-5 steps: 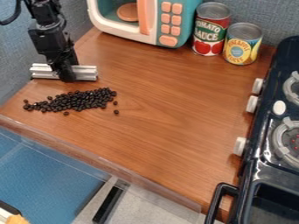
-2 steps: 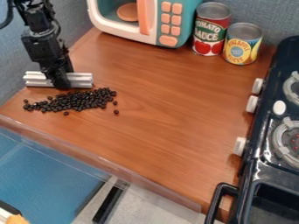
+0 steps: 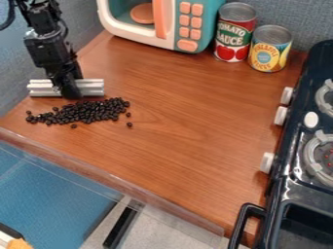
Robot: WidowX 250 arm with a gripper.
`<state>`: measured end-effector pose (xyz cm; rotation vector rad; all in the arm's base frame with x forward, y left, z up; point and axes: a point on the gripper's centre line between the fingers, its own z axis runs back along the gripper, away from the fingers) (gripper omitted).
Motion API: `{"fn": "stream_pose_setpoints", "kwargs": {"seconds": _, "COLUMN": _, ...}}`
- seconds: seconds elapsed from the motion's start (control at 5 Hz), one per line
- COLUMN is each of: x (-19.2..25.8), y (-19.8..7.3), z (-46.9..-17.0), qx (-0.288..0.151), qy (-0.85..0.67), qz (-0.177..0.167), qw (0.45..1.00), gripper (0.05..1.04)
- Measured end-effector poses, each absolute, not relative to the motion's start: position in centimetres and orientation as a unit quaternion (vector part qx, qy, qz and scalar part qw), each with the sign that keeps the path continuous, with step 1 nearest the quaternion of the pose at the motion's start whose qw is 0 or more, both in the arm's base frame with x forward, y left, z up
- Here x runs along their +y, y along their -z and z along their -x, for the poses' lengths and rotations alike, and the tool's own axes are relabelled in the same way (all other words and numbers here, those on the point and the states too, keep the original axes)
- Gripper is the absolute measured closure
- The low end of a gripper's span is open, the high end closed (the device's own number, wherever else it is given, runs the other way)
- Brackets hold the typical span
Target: Sweep into pile
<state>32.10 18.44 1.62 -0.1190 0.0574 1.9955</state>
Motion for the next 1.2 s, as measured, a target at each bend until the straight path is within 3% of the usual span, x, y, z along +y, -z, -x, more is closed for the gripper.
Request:
{"fn": "stream_pose_setpoints", "kwargs": {"seconds": 0.6, "x": 18.7, "y": -3.8, "z": -34.1, "qx": 0.013, "qy": -0.836, "qz": 0.067, "qw": 0.544, "gripper": 0.695}}
{"fn": "stream_pose_setpoints", "kwargs": {"seconds": 1.2, "x": 19.4, "y": -2.6, "z": -33.9, "qx": 0.015, "qy": -0.849, "qz": 0.057, "qw": 0.525, "gripper": 0.695}}
